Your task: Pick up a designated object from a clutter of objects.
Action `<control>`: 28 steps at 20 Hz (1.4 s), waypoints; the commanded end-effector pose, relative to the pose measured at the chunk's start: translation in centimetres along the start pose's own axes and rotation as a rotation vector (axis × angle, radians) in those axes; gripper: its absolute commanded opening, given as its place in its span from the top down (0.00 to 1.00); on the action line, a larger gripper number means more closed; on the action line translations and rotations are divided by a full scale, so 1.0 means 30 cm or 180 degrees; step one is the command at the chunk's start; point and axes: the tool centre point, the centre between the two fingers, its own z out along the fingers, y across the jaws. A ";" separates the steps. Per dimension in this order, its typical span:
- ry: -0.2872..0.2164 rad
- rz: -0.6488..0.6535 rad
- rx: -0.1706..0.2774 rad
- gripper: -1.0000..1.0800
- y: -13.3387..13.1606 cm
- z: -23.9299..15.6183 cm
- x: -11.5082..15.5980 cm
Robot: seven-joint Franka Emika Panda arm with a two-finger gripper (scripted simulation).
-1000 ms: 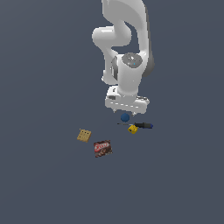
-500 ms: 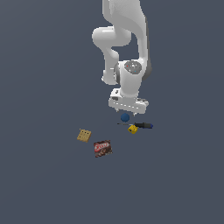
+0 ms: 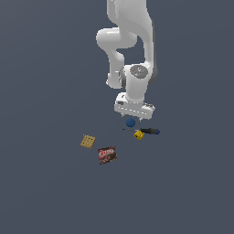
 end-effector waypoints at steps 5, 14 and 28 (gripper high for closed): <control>-0.0001 0.0003 0.0001 0.04 0.001 0.059 -0.003; 0.0000 0.0006 0.0001 0.04 0.001 0.148 -0.006; 0.0003 0.0002 0.0003 1.00 -0.001 0.148 -0.006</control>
